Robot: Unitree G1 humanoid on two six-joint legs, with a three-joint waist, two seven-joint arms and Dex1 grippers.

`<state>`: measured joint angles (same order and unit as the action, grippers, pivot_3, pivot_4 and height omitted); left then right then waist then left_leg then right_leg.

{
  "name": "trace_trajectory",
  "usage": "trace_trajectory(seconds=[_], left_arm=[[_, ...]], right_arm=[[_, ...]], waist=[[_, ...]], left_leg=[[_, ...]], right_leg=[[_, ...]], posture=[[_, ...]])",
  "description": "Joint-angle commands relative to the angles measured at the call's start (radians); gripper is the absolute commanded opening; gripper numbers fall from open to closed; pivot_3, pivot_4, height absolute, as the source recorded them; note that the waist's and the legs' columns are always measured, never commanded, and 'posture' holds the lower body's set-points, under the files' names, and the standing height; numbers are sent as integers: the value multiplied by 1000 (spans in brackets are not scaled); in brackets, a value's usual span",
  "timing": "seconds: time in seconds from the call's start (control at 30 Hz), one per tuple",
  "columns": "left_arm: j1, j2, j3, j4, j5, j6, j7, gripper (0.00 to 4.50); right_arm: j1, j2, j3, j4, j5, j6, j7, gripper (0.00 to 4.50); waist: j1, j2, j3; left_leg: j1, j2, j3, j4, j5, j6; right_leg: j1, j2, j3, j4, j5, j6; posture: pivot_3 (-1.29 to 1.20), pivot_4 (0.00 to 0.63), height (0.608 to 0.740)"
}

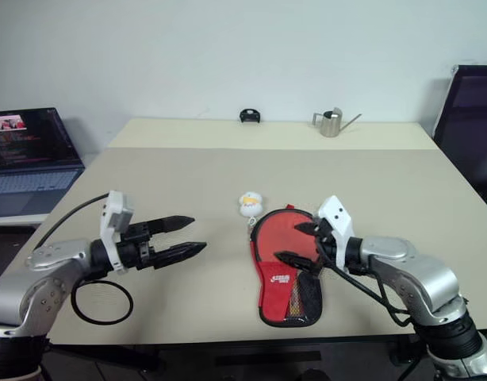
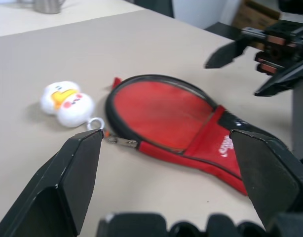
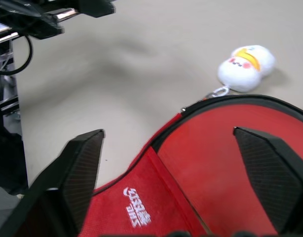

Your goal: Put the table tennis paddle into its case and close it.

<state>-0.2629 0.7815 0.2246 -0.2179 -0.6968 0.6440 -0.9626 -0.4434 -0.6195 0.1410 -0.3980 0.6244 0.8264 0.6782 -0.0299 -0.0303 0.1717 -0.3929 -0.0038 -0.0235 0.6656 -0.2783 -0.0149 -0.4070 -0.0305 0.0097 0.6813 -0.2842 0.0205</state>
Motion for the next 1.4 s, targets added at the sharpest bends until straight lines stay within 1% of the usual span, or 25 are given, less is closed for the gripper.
trace_trajectory(seconds=[0.03,0.07,0.2,0.3,0.43,0.57,0.67,0.87,1.03,1.13,1.27,1.33,1.4], left_arm=[[-37,2,37,14,9,-11,40,4500],[-40,2,37,17,10,-10,45,4500],[-68,3,43,66,50,-33,85,4500],[-69,9,46,75,59,-39,84,4500],[-82,6,40,84,73,-36,99,4500],[-106,0,19,92,87,-31,114,4500],[-131,-4,3,106,94,-13,123,4500],[-231,-25,-75,182,178,-11,169,4500],[-326,-53,-144,284,262,-18,193,4500],[-399,-91,-176,350,290,-15,197,4500],[-517,-171,-250,501,380,-52,223,4500],[-550,-195,-260,555,402,-59,221,4500],[-560,-202,-258,577,413,-66,214,4500]], right_arm=[[-27,9,33,39,-58,-73,49,4483],[-28,11,39,49,-70,-83,57,4483],[-102,112,95,246,-189,-198,40,4483],[-135,162,113,366,-246,-246,49,4483],[-162,199,137,528,-318,-272,64,4483],[-155,204,153,618,-387,-312,75,4483],[-147,208,158,648,-419,-332,85,4483],[-92,185,194,624,-473,-375,134,4483],[-79,225,173,653,-480,-360,108,4483],[-82,244,161,677,-480,-363,98,4483],[-86,269,153,686,-486,-362,91,4483],[-88,281,150,687,-491,-360,88,4483],[-88,285,148,688,-495,-359,88,4483]], waist=[[0,0,0],[1,0,0],[-4,0,0],[-1,0,0],[1,0,0],[1,0,0],[2,-1,-1],[3,-3,-3],[2,-5,-5],[0,-5,-5],[1,-5,-5],[-2,-5,-5],[-7,-5,-5]], left_leg=[[0,0,0,0,0,0],[0,0,0,0,0,0],[1,0,0,0,0,0],[1,0,0,0,0,0],[0,0,0,0,0,0],[1,0,0,0,0,0],[2,0,0,0,0,0],[5,-1,0,0,0,0],[7,-1,0,0,0,0],[10,-1,0,0,0,0],[16,-1,0,0,0,0],[20,-1,0,0,0,0],[21,-1,0,-1,0,0]], right_leg=[[0,0,0,0,0,0],[0,0,0,0,0,0],[0,0,1,1,0,0],[0,0,0,1,0,0],[0,0,0,0,0,0],[0,-1,0,0,0,0],[2,-1,0,1,0,0],[4,-1,0,1,0,0],[5,-1,0,2,0,0],[8,-1,0,2,0,0],[15,0,-1,1,0,0],[19,0,-1,0,0,0],[19,0,0,1,0,0]], posture=[[0,150,740],[0,150,740],[0,150,740],[0,150,740],[0,150,740],[0,150,740],[0,150,740],[0,150,740],[0,150,740],[0,150,740],[0,150,740],[0,150,740],[0,150,740]])
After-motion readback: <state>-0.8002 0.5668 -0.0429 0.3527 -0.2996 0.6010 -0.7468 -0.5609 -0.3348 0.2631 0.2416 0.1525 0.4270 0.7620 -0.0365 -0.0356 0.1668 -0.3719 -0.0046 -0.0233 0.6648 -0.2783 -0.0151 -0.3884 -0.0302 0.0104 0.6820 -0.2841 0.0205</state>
